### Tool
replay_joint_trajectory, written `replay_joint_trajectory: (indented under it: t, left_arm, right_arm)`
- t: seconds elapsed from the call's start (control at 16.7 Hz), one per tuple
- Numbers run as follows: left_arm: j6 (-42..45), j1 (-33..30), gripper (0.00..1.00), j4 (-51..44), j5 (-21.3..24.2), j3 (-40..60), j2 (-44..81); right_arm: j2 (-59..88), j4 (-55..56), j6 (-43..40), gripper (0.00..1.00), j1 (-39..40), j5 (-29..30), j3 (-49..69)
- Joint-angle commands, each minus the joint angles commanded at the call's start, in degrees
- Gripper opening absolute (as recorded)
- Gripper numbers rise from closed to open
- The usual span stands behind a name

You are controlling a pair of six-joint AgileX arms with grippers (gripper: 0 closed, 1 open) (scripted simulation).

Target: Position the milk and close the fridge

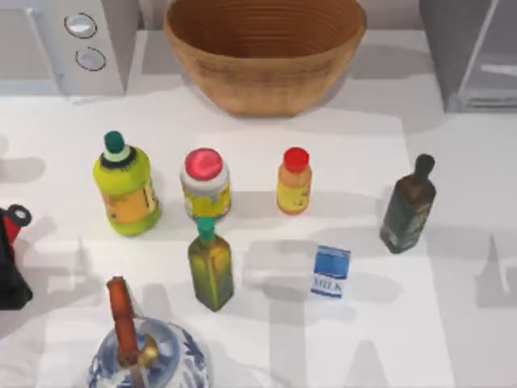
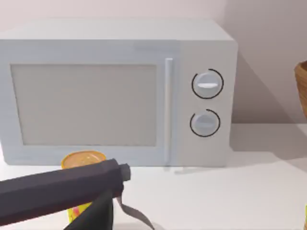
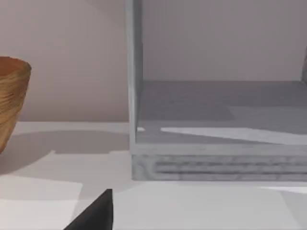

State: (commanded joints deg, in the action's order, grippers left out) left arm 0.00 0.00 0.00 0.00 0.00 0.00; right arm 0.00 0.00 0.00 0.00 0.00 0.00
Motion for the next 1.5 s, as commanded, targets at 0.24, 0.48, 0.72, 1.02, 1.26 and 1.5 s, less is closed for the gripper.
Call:
replay_joint_trajectory:
  t: [0.24,0.48,0.72,1.02,1.26,1.5]
  left_arm:
    - [0.0,0.0,1.0,0.0,0.0,0.0,0.0]
    - [0.0,0.0,1.0,0.0,0.0,0.0,0.0]
    - [0.0,0.0,1.0,0.0,0.0,0.0,0.0]
    - [0.0,0.0,1.0,0.0,0.0,0.0,0.0]
    - [0.0,0.0,1.0,0.0,0.0,0.0,0.0]
    - [0.0,0.0,1.0,0.0,0.0,0.0,0.0]
  right_arm:
    - [1.5,1.4,0.2,1.0,0.6,1.8,0.2]
    - [10.0,9.8,0.3,1.0,8.1,11.9,0.5]
    - [21.7,20.8,0.5,1.0,24.3,26.8,0.8]
    - [34.0,32.0,0.9,1.0,44.7,40.2,0.9]
    - [42.2,40.0,1.0,1.0,51.9,50.8,1.2]
    - [44.0,41.8,1.0,1.0,52.9,53.2,1.4]
